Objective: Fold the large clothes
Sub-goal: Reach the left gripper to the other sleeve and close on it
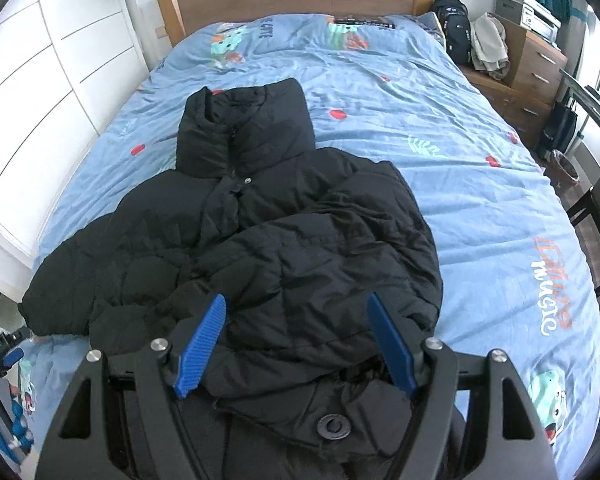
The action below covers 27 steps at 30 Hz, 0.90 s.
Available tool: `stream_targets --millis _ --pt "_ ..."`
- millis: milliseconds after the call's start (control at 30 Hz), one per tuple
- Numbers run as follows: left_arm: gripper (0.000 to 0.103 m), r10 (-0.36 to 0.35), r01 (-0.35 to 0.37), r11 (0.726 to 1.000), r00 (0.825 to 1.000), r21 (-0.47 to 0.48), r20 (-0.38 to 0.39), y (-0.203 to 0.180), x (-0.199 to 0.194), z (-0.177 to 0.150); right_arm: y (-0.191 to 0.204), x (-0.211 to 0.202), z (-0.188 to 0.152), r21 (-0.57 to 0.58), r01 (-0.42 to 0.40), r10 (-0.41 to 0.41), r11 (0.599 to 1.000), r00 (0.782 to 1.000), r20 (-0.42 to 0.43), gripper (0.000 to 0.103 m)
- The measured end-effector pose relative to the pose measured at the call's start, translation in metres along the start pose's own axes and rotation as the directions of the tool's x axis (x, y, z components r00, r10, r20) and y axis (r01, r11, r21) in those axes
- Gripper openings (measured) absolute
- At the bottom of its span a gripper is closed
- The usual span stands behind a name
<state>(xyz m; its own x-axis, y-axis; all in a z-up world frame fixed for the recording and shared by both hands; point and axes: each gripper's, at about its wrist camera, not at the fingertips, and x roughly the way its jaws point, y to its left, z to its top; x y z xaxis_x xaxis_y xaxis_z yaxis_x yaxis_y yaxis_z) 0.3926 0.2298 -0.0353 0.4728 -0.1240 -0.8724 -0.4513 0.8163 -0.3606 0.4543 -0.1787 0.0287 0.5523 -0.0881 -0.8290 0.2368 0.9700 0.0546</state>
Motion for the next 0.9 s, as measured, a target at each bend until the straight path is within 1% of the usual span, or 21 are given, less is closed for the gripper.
stream_targets --millis 67,133,167,233,300,400,533,567,633,700,800,900 --pt "0.102 -0.050 0.048 0.995 0.999 -0.088 -0.013 0.027 0.009 0.010 0.005 0.001 -0.001 -0.006 0.003 -0.003 1.000 1.000 -0.005 0.073" --pt "0.102 -0.105 0.099 0.978 0.994 -0.186 -0.021 0.056 0.021 0.019 0.009 0.002 -0.001 -0.012 0.007 -0.007 1.000 1.000 -0.014 0.073" --pt "0.102 -0.132 0.124 0.965 0.991 -0.233 -0.022 0.071 0.029 0.023 0.010 0.003 -0.002 -0.015 0.009 -0.009 1.000 1.000 -0.018 0.073" --pt "0.102 -0.173 0.160 0.943 0.985 -0.293 -0.019 0.089 0.039 0.029 0.016 0.007 -0.004 -0.028 0.016 -0.017 0.999 0.999 -0.032 0.073" --pt "0.102 -0.216 0.198 0.912 0.976 -0.360 -0.012 0.107 0.051 0.034 0.022 0.010 -0.007 -0.040 0.022 -0.024 0.999 0.999 -0.042 0.073" --pt "0.102 -0.264 0.242 0.870 0.964 -0.429 0.007 0.123 0.065 0.038 0.031 0.015 -0.010 -0.062 0.032 -0.035 0.998 0.998 -0.057 0.073" --pt "0.102 -0.307 0.282 0.828 0.951 -0.485 0.030 0.134 0.078 0.043 0.037 0.020 -0.014 -0.088 0.044 -0.051 0.995 0.996 -0.073 0.073" --pt "0.102 -0.313 0.288 0.823 0.949 -0.490 0.032 0.134 0.080 0.045 0.038 0.021 -0.014 -0.090 0.045 -0.052 0.995 0.996 -0.078 0.073" --pt "0.101 -0.313 0.288 0.824 0.949 -0.488 0.030 0.133 0.085 0.049 0.038 0.025 -0.016 -0.095 0.049 -0.058 0.994 0.994 -0.091 0.073" --pt "0.098 -0.332 0.307 0.819 0.943 -0.486 0.037 0.128 0.088 0.056 0.039 0.027 -0.017 -0.096 0.052 -0.061 0.994 0.994 -0.096 0.073" --pt "0.097 -0.349 0.330 0.811 0.936 -0.484 0.054 0.125 0.088 0.066 0.039 0.029 -0.018 -0.092 0.051 -0.061 0.994 0.993 -0.102 0.073" --pt "0.097 -0.355 0.338 0.804 0.933 -0.489 0.062 0.123 0.091 0.073 0.039 0.032 -0.020 -0.090 0.050 -0.060 0.995 0.992 -0.111 0.073"
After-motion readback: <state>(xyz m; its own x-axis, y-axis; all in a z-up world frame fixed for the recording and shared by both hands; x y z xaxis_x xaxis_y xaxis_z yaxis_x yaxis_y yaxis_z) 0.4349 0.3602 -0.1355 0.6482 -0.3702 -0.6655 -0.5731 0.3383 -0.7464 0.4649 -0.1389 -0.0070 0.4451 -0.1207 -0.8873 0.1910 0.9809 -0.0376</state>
